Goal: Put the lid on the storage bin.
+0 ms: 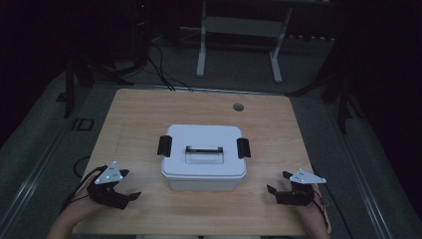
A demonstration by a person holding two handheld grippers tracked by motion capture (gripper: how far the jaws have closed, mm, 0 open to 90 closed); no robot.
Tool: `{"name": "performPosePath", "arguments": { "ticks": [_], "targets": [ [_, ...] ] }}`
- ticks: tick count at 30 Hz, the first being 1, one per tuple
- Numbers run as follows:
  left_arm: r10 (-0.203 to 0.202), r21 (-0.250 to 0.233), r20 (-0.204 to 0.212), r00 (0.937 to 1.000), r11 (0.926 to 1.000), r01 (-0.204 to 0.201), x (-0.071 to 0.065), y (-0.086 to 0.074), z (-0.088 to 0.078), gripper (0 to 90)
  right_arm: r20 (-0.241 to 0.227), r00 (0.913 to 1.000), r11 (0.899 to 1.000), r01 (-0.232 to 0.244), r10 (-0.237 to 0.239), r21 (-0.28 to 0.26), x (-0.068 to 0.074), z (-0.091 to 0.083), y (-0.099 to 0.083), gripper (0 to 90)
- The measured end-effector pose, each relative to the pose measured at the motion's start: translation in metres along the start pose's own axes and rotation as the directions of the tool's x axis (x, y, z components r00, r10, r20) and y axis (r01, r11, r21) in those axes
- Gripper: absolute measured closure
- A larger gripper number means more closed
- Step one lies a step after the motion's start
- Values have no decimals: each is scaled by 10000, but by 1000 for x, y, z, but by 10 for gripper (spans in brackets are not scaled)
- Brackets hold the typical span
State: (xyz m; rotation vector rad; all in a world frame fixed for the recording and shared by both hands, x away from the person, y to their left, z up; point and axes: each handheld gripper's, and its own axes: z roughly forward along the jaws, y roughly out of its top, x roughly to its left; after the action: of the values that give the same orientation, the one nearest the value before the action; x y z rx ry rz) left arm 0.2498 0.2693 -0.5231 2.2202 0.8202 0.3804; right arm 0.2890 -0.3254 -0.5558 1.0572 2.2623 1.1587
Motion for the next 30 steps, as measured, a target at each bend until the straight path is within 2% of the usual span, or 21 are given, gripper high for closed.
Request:
{"name": "performPosePath", "arguments": {
  "ticks": [3, 7, 8, 10, 12, 13, 14, 17, 21, 22, 23, 25, 27, 29, 30],
  "targets": [
    [-331, -184, -350, 9988, 9993, 325, 0, -7, 3, 111, -8, 10000, 10000, -15, 15, -7, 0, 0, 0, 135],
    [-841, -736, -1180, 9894, 9944, 758, -1, -15, 6, 111, -3, 10000, 10000, -37, 37, -25, -1, 0, 0, 135],
    [-1093, -953, -1466, 9831, 9908, 959, -1, -17, 7, 111, -5, 10000, 10000, -36, 36, -31, -1, 0, 0, 135],
    [-1334, -1368, -1707, 9763, 9844, 1106, -3, -21, 7, 111, 0, 10000, 10000, -45, 45, -44, -1, 0, 0, 135],
    [-1581, -1548, -2209, 9624, 9800, 1254, -4, -24, 8, 110, -14, 10000, 10000, -46, 46, -49, -1, 0, 0, 135],
    [-1645, -1648, -2336, 9583, 9780, 1277, -4, -25, 8, 110, -9, 10000, 10000, -47, 47, -42, -1, 0, 0, 135],
    [-1755, -1697, -2525, 9516, 9762, 1350, -4, -26, 7, 110, -3, 10000, 10000, -59, 59, -31, -1, 0, 0, 135],
    [-2070, -1793, -2633, 9422, 9702, 1630, -3, -29, 6, 110, -17, 10000, 10000, -58, 58, -55, -1, -1, 0, 135],
    [-2120, -1618, -2851, 9348, 9719, 1711, -4, -34, 7, 105, 7, 10000, 9999, -97, 97, -71, -1, -1, 0, 135],
    [-2214, -1634, -2971, 9288, 9702, 1790, -5, -34, 7, 105, 19, 10000, 9999, -94, 94, -69, -1, -1, 0, 135],
    [-2251, -1644, -2897, 9303, 9692, 1833, -4, -35, 6, 105, 22, 10000, 9999, -79, 79, -68, 0, -1, 0, 135],
    [-2305, -1677, -3205, 9188, 9684, 1845, -4, -36, 6, 97, 72, 9999, 9999, -85, 85, -72, -1, -1, 0, 134],
    [-2545, -1769, -3351, 9071, 9627, 2048, -2, -38, 6, 97, 77, 9999, 9999, -106, 107, -57, -1, -1, 0, 134],
    [-2677, -1776, -3435, 9002, 9597, 2177, 0, -40, 6, 97, 120, 9999, 9999, -122, 123, -54, -1, 0, 0, 134],
    [-2678, -1787, -3444, 8999, 9596, 2172, 0, -41, 6, 97, 187, 9998, 9999, -110, 111, -47, -1, 0, 0, 134]
  ]
}}
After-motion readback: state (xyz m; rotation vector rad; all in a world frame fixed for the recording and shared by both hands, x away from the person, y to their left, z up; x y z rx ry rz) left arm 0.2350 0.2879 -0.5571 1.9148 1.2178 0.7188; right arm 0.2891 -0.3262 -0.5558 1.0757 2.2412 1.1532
